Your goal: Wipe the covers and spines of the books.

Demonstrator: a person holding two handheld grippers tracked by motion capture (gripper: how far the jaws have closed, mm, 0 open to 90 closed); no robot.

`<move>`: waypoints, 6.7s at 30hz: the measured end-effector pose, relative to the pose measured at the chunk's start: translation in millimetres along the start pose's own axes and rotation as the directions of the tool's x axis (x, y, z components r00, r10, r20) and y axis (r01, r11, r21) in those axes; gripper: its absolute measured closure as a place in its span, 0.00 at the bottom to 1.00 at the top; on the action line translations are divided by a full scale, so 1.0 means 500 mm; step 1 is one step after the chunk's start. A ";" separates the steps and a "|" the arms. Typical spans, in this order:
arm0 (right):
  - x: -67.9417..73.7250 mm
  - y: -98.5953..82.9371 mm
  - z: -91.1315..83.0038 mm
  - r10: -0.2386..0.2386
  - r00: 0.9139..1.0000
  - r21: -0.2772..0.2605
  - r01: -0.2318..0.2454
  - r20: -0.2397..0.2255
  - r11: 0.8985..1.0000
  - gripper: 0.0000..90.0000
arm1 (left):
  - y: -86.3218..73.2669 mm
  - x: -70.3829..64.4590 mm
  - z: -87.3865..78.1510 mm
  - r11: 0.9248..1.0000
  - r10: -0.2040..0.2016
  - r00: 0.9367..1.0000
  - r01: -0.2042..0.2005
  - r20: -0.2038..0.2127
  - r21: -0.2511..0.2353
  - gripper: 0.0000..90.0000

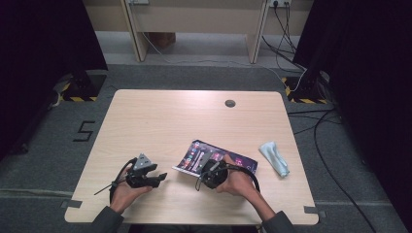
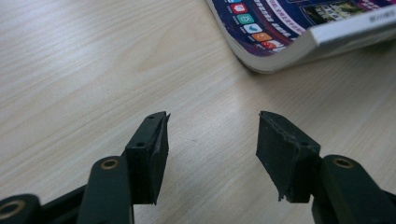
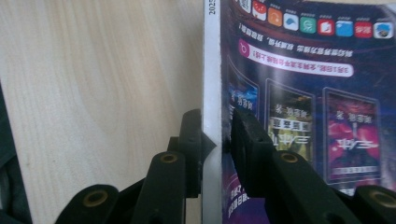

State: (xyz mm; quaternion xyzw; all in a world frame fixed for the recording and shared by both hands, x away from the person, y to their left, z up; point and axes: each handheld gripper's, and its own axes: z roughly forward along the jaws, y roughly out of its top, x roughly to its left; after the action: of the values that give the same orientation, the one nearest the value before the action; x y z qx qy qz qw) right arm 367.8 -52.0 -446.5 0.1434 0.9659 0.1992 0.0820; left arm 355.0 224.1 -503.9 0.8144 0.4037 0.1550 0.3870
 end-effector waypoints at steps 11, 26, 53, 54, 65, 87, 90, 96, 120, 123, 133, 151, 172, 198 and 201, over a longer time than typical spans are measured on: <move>0.009 -0.026 0.018 0.058 0.997 -0.035 -0.060 -0.060 0.998 0.73 | 0.004 -0.002 0.002 1.000 -0.018 1.000 0.018 0.005 -0.021 0.48; 0.022 -0.062 0.028 0.122 0.986 -0.077 -0.132 -0.117 0.988 0.65 | 0.008 -0.009 0.006 0.999 -0.022 1.000 0.022 0.018 -0.027 0.49; -0.048 -0.235 -0.041 0.510 0.846 -0.131 -0.494 0.156 0.860 0.43 | 0.032 -0.068 0.055 0.999 0.050 0.994 -0.049 0.097 -0.018 0.51; -0.049 -0.241 -0.041 0.517 0.840 -0.128 -0.502 0.167 0.856 0.42 | 0.034 -0.072 0.060 0.998 0.059 0.994 -0.058 0.094 -0.014 0.51; -0.045 -0.260 -0.033 0.534 0.824 -0.118 -0.521 0.191 0.845 0.42 | 0.034 -0.088 0.064 0.995 0.098 0.991 -0.099 0.089 0.007 0.56; -0.152 -0.179 0.016 0.526 0.786 -0.124 -0.516 0.324 0.848 0.31 | -0.005 -0.146 0.008 0.990 0.111 0.982 -0.123 0.152 0.072 0.58; -0.171 -0.167 0.027 0.519 0.784 -0.152 -0.498 0.342 0.854 0.33 | -0.008 -0.161 0.005 0.989 0.111 0.979 -0.126 0.173 0.073 0.59; -0.162 -0.165 0.019 0.529 0.807 -0.189 -0.495 0.264 0.848 0.35 | 0.001 -0.143 0.004 0.995 0.075 0.984 -0.083 0.161 0.047 0.58; -0.048 -0.196 0.013 0.491 0.854 -0.185 -0.461 0.174 0.868 0.29 | 0.035 -0.091 0.052 0.993 0.106 0.994 -0.107 0.020 0.039 0.62; -0.058 -0.192 0.015 0.486 0.851 -0.180 -0.456 0.197 0.871 0.29 | 0.033 -0.108 0.050 0.992 0.115 0.992 -0.117 0.044 0.045 0.63; -0.123 -0.174 0.028 0.527 0.807 -0.190 -0.492 0.265 0.849 0.29 | 0.038 -0.170 0.057 0.985 0.155 0.980 -0.164 0.126 0.061 0.62; -0.117 -0.157 0.038 0.543 0.824 -0.209 -0.510 0.159 0.835 0.36 | 0.045 -0.057 0.051 0.999 0.040 0.999 -0.039 -0.033 0.019 0.43; -0.145 -0.159 0.056 0.612 0.784 -0.259 -0.574 0.099 0.777 0.34 | 0.012 -0.109 0.023 0.993 0.038 0.996 -0.047 0.086 0.111 0.44; -0.151 -0.159 0.050 0.603 0.784 -0.267 -0.556 0.145 0.787 0.35 | -0.002 -0.165 0.009 0.990 0.079 0.982 -0.098 0.174 0.101 0.42; -0.154 -0.159 0.029 0.611 0.778 -0.299 -0.554 0.144 0.777 0.35 | -0.001 -0.161 0.005 0.993 0.073 0.983 -0.088 0.168 0.080 0.39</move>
State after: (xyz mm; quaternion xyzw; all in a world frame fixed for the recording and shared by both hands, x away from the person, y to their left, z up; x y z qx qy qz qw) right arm 424.2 -140.8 -484.4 0.4484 0.8250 0.3118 0.1453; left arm 305.8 160.4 -501.1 0.8562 0.3434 0.0849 0.3767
